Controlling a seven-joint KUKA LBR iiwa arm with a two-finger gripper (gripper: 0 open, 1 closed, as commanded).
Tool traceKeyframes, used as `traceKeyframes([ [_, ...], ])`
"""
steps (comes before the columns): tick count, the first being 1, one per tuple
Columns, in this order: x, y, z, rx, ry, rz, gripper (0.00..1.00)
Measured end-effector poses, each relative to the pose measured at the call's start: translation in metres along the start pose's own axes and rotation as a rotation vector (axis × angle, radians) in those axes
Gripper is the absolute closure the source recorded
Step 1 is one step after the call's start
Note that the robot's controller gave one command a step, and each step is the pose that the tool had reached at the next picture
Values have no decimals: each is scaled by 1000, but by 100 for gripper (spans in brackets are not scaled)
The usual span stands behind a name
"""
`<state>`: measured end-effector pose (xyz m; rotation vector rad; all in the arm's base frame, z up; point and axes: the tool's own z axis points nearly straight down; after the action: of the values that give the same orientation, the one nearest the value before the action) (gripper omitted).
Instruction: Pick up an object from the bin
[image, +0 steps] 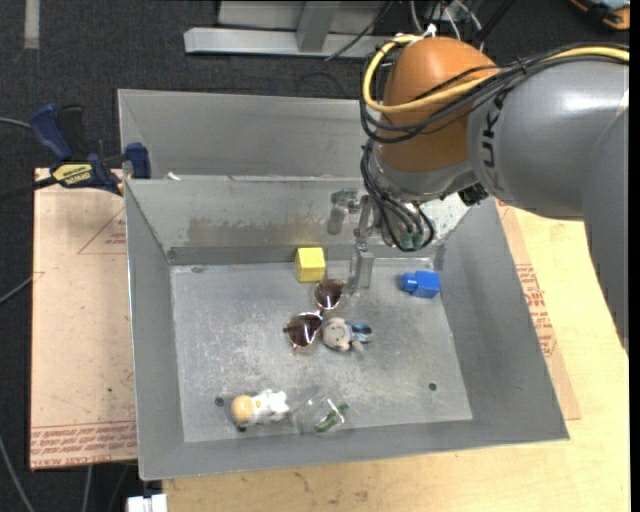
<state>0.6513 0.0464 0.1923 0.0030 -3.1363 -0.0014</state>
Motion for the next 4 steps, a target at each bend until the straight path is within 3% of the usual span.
traceKeyframes([
  [1,-1,0,-5,0,-8,1,0],
  [2,13,-7,30,1,-10,-320,0],
  [3,17,-9,44,1,-6,-512,0],
  [4,15,2,49,3,-10,-824,0],
])
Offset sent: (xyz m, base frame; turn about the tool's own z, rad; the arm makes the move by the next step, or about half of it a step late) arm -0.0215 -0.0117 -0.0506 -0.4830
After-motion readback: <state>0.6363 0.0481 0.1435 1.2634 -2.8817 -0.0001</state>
